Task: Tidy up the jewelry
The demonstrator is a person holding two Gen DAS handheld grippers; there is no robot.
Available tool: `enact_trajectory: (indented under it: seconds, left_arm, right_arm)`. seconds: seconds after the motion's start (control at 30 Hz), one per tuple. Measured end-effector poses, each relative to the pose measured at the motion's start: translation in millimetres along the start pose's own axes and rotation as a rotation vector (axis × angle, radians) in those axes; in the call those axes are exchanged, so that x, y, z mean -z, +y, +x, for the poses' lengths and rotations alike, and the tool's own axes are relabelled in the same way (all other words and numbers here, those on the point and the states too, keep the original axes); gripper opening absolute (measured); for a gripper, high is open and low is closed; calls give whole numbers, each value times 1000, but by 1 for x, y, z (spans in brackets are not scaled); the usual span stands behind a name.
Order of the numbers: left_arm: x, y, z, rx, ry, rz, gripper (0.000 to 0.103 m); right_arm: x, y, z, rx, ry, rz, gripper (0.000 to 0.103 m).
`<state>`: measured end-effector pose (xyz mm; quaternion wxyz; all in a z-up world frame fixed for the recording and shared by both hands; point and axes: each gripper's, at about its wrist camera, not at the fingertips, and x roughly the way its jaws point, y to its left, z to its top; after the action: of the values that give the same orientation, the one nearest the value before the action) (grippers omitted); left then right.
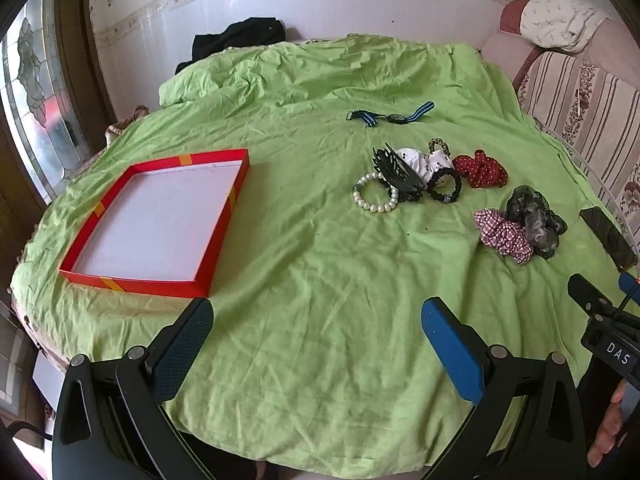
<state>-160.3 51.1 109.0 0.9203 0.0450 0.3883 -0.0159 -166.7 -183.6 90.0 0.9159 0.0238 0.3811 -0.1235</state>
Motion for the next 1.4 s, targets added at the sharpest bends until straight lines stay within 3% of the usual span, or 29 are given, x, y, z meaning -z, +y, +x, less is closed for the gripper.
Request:
enact_trajectory:
  seconds: [0.17, 0.4, 1.4]
  left_arm:
    - [3, -1, -2, 32, 7, 10, 103]
    - [8, -7, 2, 69, 36, 24, 103]
    - [12, -15, 40, 111, 158, 45, 103]
  right_arm:
    - [-1, 2, -8, -22, -16, 14, 100]
    - [1, 2, -5, -32, 10, 20, 88]
    - [6, -5, 28, -23, 85, 53, 86]
